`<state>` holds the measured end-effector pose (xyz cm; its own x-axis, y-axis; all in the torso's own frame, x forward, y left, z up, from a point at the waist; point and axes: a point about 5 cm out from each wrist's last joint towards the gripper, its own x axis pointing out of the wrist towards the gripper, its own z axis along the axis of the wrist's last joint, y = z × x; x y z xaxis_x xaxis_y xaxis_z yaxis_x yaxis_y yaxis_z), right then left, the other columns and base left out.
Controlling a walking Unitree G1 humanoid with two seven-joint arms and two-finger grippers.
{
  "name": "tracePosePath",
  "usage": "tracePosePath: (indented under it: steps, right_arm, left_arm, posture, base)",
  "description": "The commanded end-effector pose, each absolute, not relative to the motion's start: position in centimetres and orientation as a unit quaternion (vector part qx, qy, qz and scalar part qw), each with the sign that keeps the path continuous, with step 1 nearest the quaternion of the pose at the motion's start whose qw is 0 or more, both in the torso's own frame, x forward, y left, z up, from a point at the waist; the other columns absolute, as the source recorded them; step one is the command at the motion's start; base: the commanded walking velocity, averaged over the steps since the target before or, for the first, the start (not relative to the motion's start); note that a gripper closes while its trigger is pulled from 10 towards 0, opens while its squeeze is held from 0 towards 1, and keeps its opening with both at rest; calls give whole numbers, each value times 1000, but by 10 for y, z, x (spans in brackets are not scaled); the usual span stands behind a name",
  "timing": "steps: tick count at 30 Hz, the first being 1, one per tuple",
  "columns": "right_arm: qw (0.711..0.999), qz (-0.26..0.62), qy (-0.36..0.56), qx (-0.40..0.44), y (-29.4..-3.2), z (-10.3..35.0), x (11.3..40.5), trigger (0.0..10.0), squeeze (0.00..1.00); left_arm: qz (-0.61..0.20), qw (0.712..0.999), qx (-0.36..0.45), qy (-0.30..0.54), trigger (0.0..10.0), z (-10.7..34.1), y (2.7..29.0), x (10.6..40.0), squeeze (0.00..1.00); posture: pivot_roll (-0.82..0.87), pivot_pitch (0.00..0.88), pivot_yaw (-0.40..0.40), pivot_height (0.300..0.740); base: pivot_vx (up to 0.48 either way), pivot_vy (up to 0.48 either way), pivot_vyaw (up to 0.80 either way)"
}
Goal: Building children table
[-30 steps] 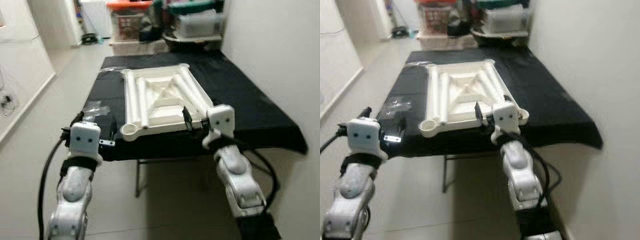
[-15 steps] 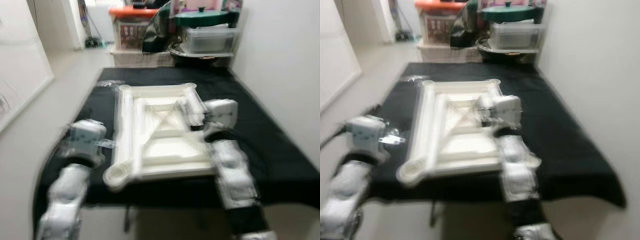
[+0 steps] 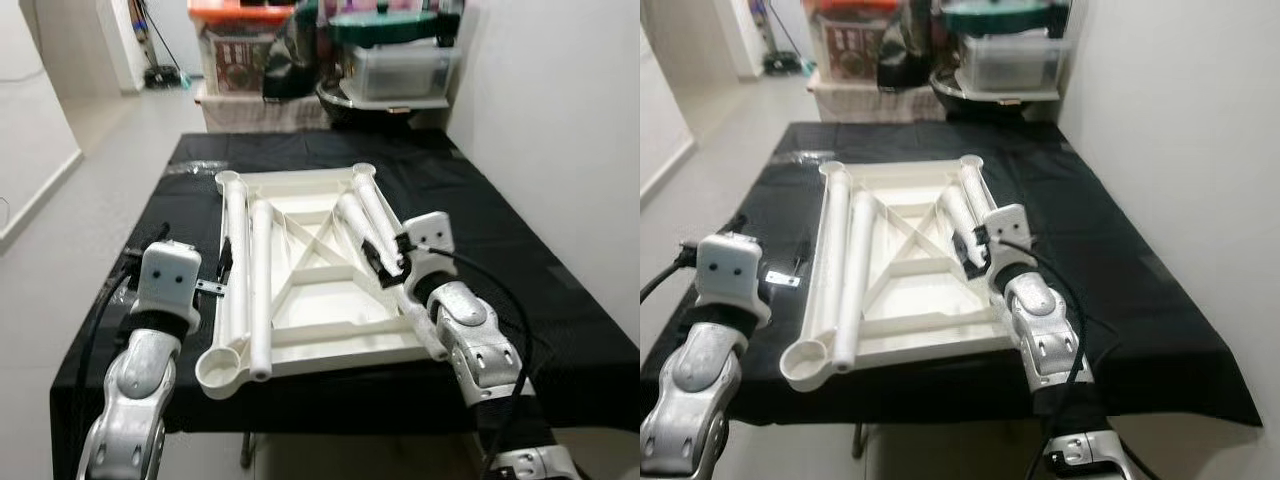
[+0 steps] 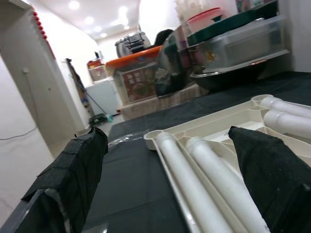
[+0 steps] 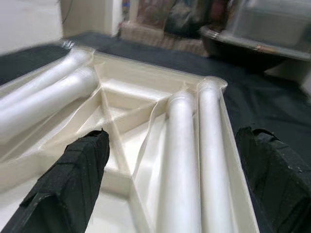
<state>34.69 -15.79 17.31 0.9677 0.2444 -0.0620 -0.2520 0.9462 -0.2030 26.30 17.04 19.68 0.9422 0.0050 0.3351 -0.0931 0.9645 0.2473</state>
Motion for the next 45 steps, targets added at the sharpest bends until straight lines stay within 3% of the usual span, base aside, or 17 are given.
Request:
tracePosePath:
  steps: [1, 8, 16, 22, 26, 27, 28, 29, 30, 31, 45]
  right_arm:
    - [982, 152, 60, -90, -158, 168, 349, 10000, 0]
    - [971, 160, 151, -95, -171, 152, 350, 10000, 0]
    - [954, 184, 238, -22, -177, 145, 351, 10000, 0]
    - [947, 145, 287, -28, -193, 134, 354, 10000, 0]
    - [926, 167, 339, -22, -194, 122, 350, 10000, 0]
    - [919, 179, 350, -33, -194, 118, 348, 7647, 0]
    - [919, 179, 350, -33, -194, 118, 348, 7647, 0]
    - [914, 186, 357, -44, -194, 116, 346, 3608, 0]
    - [912, 189, 361, -52, -195, 114, 346, 3608, 0]
    - [908, 196, 366, -58, -196, 113, 345, 0, 0]
    - [877, 272, 368, -144, -183, 107, 343, 0, 0]
  left_arm:
    - [33, 977, 142, -155, 10000, 192, 175, 264, 0]
    - [40, 977, 145, -152, 10000, 191, 176, 265, 0]
    - [46, 978, 144, -147, 10000, 188, 175, 265, 0]
    - [50, 977, 146, -147, 10000, 188, 176, 266, 0]
    - [54, 976, 155, -142, 10000, 187, 178, 267, 0]
    - [54, 976, 158, -140, 10000, 187, 178, 267, 0]
    - [54, 976, 158, -140, 10000, 187, 178, 267, 0]
    - [55, 976, 160, -138, 10000, 186, 179, 268, 0]
    - [55, 976, 163, -137, 10000, 186, 179, 268, 0]
    - [56, 975, 166, -134, 10000, 185, 179, 269, 0]
    - [59, 974, 188, -116, 10000, 181, 181, 275, 0]
  posture:
    - [-20, 0, -25, 740]
    - [-18, 0, -47, 740]
    - [-24, 0, -59, 740]
    - [-20, 0, -70, 740]
    - [-19, 0, -77, 740]
    - [-19, 0, -77, 740]
    - [-19, 0, -77, 740]
    - [-21, 0, -78, 740]
    - [-21, 0, -78, 740]
    - [-22, 0, -78, 740]
    - [-12, 0, -84, 740]
  base:
    - [0, 0, 0]
    - [0, 0, 0]
    - [0, 0, 0]
    - [0, 0, 0]
    - [0, 0, 0]
    - [0, 0, 0]
    - [0, 0, 0]
    - [0, 0, 0]
    - [0, 0, 0]
    - [0, 0, 0]
    - [0, 0, 0]
